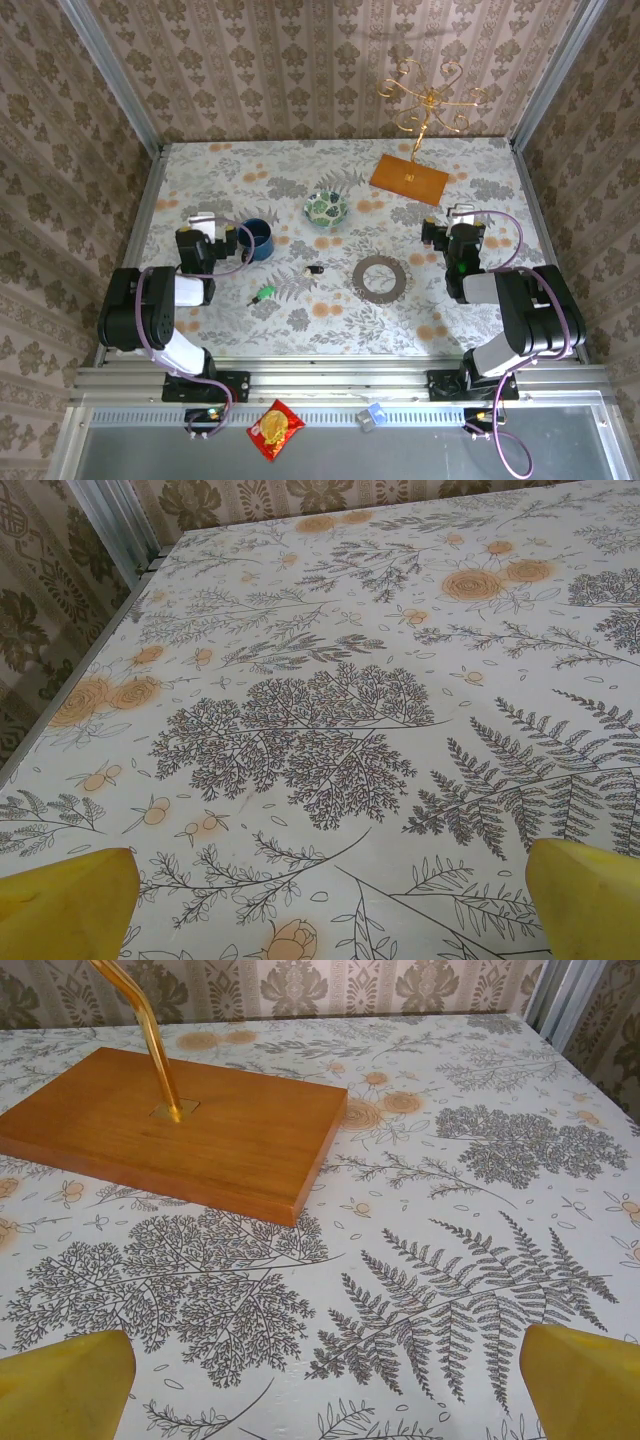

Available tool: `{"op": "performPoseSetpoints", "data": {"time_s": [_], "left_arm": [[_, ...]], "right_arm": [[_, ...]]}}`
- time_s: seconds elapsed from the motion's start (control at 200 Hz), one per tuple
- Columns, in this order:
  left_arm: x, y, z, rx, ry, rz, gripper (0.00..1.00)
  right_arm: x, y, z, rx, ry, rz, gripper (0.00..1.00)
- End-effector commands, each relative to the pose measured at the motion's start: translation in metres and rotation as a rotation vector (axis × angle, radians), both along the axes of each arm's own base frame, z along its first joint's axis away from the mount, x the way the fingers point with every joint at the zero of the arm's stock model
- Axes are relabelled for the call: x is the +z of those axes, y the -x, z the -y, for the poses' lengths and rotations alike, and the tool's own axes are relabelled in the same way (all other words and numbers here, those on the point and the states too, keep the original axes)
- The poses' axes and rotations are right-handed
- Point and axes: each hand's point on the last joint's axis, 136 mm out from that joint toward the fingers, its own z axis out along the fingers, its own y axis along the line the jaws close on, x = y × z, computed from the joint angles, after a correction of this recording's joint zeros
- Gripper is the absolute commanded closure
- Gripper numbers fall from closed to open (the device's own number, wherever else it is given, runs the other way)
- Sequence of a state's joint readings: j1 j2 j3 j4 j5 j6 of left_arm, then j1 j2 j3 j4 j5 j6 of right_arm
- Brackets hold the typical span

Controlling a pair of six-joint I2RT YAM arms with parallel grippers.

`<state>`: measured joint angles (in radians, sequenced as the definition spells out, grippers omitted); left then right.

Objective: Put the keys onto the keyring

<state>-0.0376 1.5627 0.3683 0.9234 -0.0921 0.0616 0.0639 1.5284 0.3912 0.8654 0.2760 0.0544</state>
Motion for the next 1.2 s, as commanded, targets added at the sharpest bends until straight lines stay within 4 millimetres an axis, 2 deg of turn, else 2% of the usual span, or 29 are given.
{"op": "performPoseSetpoints", "data": {"time_s": [0.0,1.005,1.115,1.195], "left_arm": [[0.01,-0.006,0.001,-0.012,0.007,0.029,0.0],[0.01,-0.006,0.001,-0.016,0.013,0.031,0.0],[0.019,0.001,0.0,-0.011,0.009,0.069,0.0],[0.032,0.008,-0.005,0.017,0.013,0.095,0.0]], "right_arm": [[0.004,0.0,0.005,-0.036,-0.001,0.027,0.0],[0.005,0.001,0.006,-0.035,-0.006,0.031,0.0],[0.011,0.005,0.003,-0.017,-0.005,0.046,0.0],[0.023,0.01,-0.002,0.003,0.016,0.084,0.0]]}}
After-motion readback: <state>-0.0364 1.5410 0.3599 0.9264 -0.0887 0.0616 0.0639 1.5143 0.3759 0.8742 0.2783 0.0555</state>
